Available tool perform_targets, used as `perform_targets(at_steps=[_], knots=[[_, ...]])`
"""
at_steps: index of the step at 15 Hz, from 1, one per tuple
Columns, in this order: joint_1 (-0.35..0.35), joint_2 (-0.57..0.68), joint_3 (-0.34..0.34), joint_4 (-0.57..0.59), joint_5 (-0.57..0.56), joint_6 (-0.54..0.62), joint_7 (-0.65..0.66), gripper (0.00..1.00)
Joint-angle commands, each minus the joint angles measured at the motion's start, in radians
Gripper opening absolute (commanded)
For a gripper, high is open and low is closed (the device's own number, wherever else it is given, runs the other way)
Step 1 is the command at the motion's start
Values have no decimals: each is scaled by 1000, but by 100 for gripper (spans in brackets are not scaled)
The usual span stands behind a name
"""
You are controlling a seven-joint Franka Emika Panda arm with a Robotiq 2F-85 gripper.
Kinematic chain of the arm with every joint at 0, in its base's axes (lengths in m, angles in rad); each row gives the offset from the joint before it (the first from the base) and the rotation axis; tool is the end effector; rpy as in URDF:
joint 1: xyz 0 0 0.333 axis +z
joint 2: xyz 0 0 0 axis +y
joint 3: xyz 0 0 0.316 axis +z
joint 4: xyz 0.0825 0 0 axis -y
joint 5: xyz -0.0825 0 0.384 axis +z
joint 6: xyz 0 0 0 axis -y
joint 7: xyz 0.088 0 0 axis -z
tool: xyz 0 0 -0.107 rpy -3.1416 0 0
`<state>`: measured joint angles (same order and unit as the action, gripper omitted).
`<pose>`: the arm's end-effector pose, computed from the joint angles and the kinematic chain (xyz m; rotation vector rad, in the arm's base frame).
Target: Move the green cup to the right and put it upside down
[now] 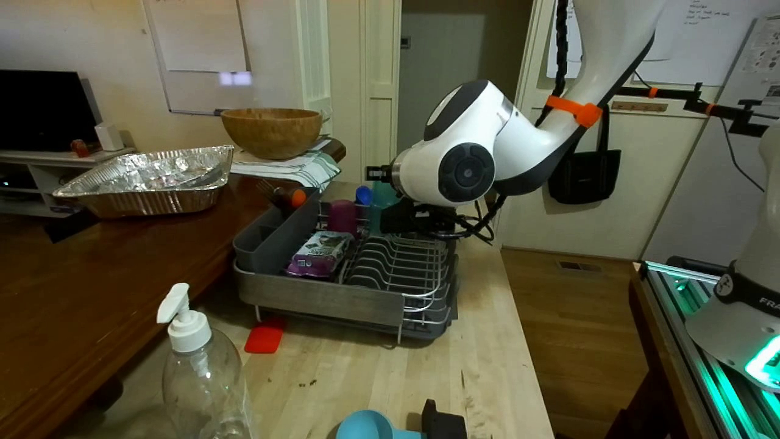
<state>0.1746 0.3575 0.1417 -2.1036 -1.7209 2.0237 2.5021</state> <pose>0.5688 0.1244 0.2603 1.9856 -1.0039 1.5166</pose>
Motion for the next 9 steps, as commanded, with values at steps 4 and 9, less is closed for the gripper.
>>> perform_targets(at_steps=[4, 9], knots=[[-18, 26, 5, 9, -8, -58, -1, 47], [-41, 10, 23, 0, 38, 21, 11, 100]])
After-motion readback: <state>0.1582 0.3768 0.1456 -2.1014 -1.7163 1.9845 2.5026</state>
